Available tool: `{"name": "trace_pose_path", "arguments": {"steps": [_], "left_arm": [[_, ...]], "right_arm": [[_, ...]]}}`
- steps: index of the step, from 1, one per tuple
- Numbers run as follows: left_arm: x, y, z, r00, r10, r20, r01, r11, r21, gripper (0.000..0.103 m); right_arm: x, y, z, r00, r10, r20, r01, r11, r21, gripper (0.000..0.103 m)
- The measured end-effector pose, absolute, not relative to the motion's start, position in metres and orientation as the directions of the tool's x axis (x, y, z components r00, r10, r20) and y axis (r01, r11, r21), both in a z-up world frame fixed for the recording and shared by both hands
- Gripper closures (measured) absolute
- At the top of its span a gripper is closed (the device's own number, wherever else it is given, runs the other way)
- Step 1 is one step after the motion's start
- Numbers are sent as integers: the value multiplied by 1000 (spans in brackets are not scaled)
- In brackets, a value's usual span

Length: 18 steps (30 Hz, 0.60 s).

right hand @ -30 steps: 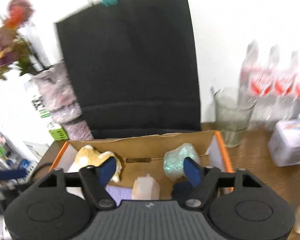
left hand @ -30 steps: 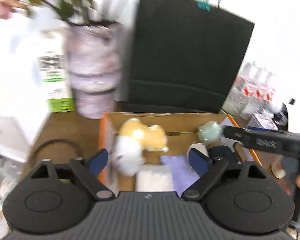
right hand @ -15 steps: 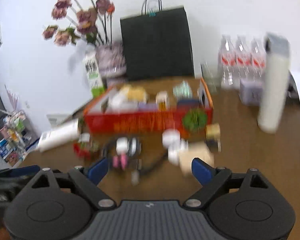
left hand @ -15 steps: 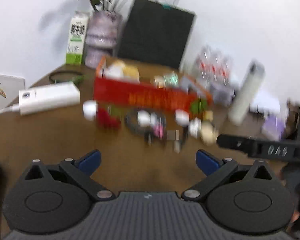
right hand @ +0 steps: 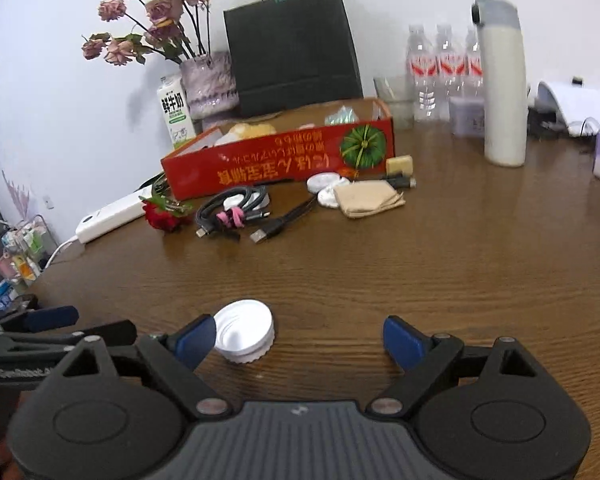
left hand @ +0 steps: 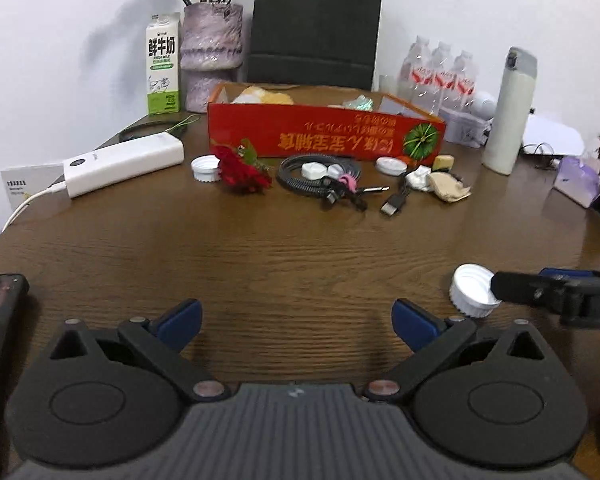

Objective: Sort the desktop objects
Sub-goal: 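Grasp the white cap with the right tool while the left tool grasps the red rose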

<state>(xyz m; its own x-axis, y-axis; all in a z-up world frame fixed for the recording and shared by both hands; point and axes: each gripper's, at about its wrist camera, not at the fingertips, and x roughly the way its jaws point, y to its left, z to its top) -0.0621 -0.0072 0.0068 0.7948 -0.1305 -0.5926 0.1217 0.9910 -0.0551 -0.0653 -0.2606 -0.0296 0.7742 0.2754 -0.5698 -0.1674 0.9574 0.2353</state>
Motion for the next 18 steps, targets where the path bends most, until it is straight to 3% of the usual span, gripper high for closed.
{"name": "trace_pose_path", "arguments": {"steps": [4, 7, 12, 18], "left_arm": [[-62, -10, 6, 788, -133, -601, 136, 990, -40, 0], [-54, -1, 14, 805, -208, -555, 193, 977, -85, 0], [2, 31, 45, 875, -136, -465, 63, 984, -169, 0], [82, 46, 51, 837, -139, -530, -17, 960, -279, 6]], "right_arm": [[-64, -267, -33, 767, 302, -566, -164, 945, 282, 13], [-64, -263, -32, 759, 309, -573, -180, 946, 271, 13], [-59, -245, -26, 730, 355, -584, -259, 935, 243, 13], [-56, -218, -19, 740, 355, -571, -330, 932, 153, 14]]}}
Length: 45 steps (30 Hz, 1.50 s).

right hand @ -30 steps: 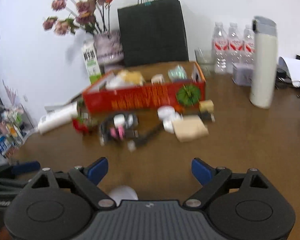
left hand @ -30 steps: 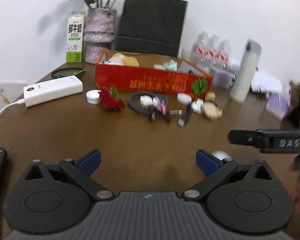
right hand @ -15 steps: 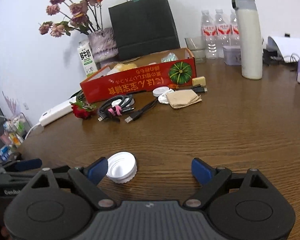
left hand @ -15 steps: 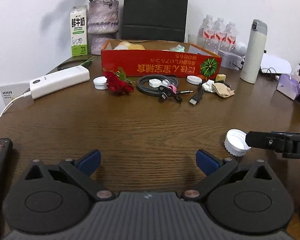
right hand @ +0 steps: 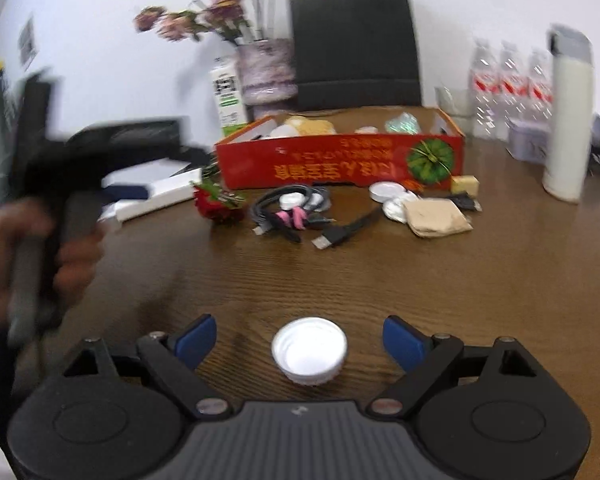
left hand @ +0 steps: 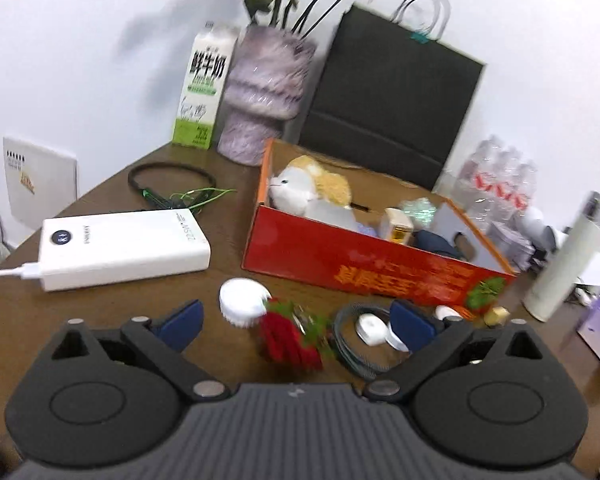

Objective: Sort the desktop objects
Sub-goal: 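Grasp the white cap with the right tool while the left tool grasps the red rose, then carry the white cap and red rose into the box and open both tools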

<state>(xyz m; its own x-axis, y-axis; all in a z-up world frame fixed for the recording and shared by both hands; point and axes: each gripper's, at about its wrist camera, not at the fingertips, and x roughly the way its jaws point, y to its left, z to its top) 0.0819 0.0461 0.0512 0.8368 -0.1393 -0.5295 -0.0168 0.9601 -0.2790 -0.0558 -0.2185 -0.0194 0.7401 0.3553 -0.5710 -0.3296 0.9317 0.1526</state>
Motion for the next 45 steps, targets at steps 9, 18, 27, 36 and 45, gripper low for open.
{"name": "trace_pose_path", "arguments": {"steps": [9, 18, 27, 36, 45], "left_arm": [[94, 42, 29, 780, -147, -608, -40, 958, -284, 70], [-3, 38, 56, 823, -202, -532, 47, 956, -291, 71], [-25, 59, 101, 878, -175, -446, 102, 978, -183, 71], [170, 33, 141, 863, -90, -497, 156, 983, 94, 71], [266, 38, 74, 778, -77, -623, 159, 984, 78, 38]], "right_arm": [[-50, -213, -26, 704, 362, -612, -373, 920, 116, 39], [-58, -217, -25, 704, 358, -613, -354, 926, 135, 64], [-63, -224, 12, 773, 377, -511, -359, 923, 138, 64], [66, -218, 89, 813, 412, -412, -378, 911, 166, 64], [264, -189, 43, 670, 395, -629, -226, 915, 333, 64]]}}
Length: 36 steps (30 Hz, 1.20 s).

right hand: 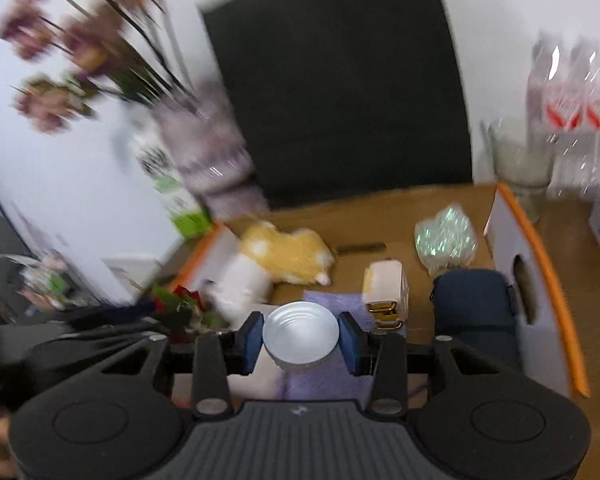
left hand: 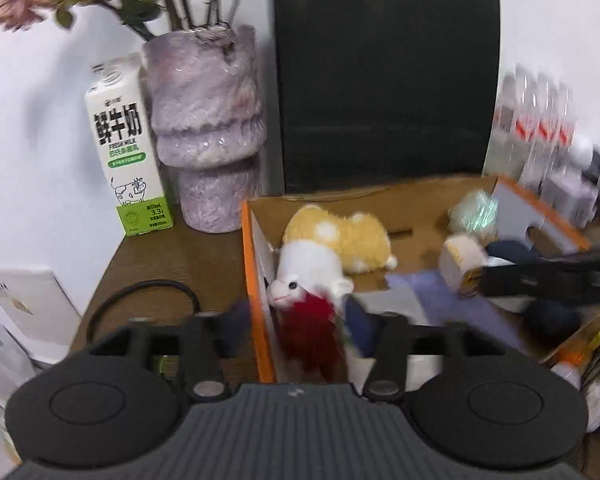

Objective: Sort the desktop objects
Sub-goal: 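Carry the white cap and red rose into the box and open both tools, then move both open tools back over the table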

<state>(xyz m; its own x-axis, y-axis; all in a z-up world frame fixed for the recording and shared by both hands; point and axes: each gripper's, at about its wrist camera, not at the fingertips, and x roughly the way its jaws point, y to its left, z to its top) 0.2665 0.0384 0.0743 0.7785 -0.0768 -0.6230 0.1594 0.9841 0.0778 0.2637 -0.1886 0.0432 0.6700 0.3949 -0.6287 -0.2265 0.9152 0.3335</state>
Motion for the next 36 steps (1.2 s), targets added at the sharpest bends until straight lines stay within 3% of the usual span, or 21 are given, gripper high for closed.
{"name": "trace_pose_path", "arguments": {"steps": [5, 9, 12, 14, 17, 20, 25, 31, 36], "left_arm": [[262, 41, 77, 762, -112, -638, 199, 978, 65, 33], [261, 51, 93, 767, -115, -632, 161, 987, 16, 30], [252, 52, 110, 773, -96, -627, 136, 991, 16, 29], [241, 51, 121, 783, -92, -615, 128, 992, 13, 25], [213, 49, 128, 805, -59, -590, 89, 996, 22, 6], [163, 42, 113, 810, 49, -585, -25, 998, 50, 4], [48, 28, 69, 821, -91, -563, -1, 987, -161, 3], [-41, 11, 36, 832, -40, -553, -1, 997, -74, 2], [-56, 13, 18, 816, -28, -577, 14, 1000, -28, 0]], "right_arm": [[293, -171, 9, 606, 360, -709, -194, 932, 308, 62], [288, -174, 9, 604, 373, -704, -193, 926, 325, 43], [276, -183, 31, 634, 368, -680, -197, 927, 318, 42], [264, -188, 52, 665, 348, -661, -202, 936, 290, 40], [237, -195, 73, 712, 313, -629, -204, 949, 242, 28], [191, -206, 72, 760, 287, -583, -191, 956, 221, 20], [83, -223, 29, 757, 319, -570, -230, 947, 225, 18], [-1, -233, -11, 758, 316, -571, -204, 946, 252, 18], [-39, -232, -20, 755, 288, -588, -229, 958, 176, 13]]}}
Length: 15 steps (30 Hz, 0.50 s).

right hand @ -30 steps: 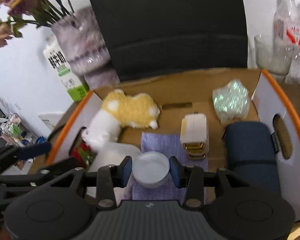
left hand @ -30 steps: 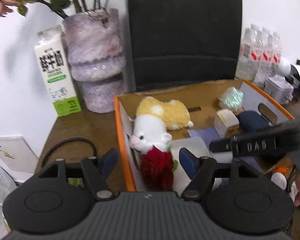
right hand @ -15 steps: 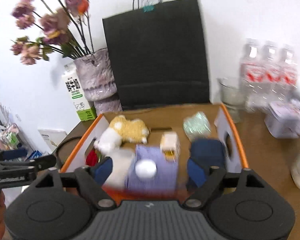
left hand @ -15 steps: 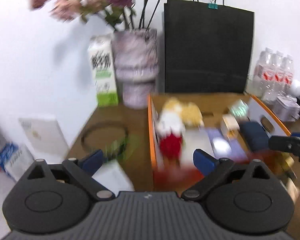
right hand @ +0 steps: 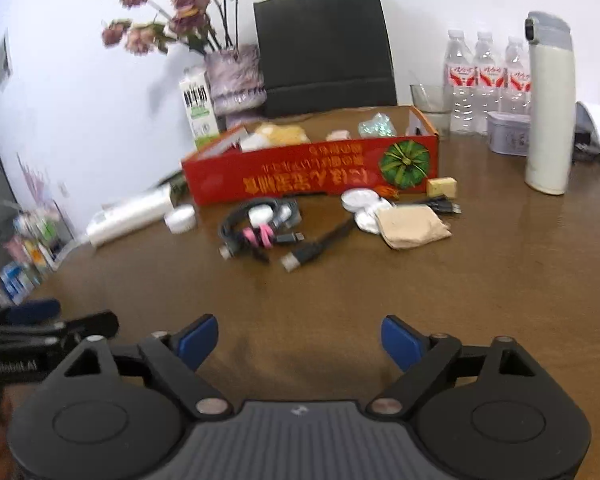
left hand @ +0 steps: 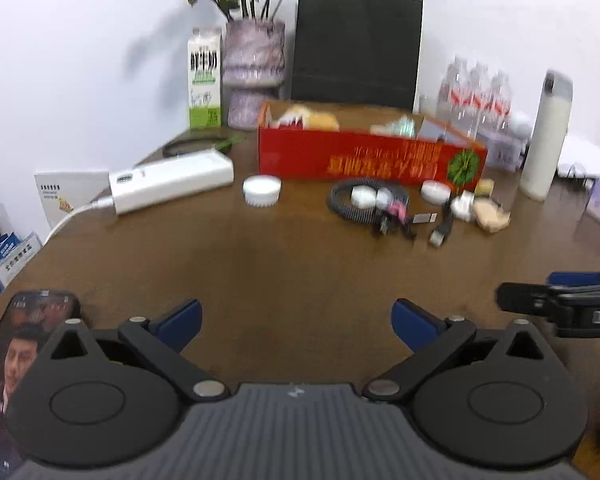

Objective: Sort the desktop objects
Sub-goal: 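Move both open tools back over the table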

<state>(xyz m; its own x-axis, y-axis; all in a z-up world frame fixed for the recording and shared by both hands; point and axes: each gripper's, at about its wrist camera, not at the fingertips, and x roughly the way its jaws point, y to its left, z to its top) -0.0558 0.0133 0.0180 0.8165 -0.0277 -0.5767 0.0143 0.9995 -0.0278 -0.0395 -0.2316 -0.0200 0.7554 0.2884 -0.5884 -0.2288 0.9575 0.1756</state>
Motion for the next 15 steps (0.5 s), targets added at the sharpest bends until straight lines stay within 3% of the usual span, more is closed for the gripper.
{"name": "trace_pose_path", "arguments": {"steps": [15], "left_arm": [[-57, 5, 2, 774, -52, -631, 60, 998, -9, 0]], "right_arm": [[-70, -220, -35, 748, 233, -621, -242, 968, 72, 8]]}}
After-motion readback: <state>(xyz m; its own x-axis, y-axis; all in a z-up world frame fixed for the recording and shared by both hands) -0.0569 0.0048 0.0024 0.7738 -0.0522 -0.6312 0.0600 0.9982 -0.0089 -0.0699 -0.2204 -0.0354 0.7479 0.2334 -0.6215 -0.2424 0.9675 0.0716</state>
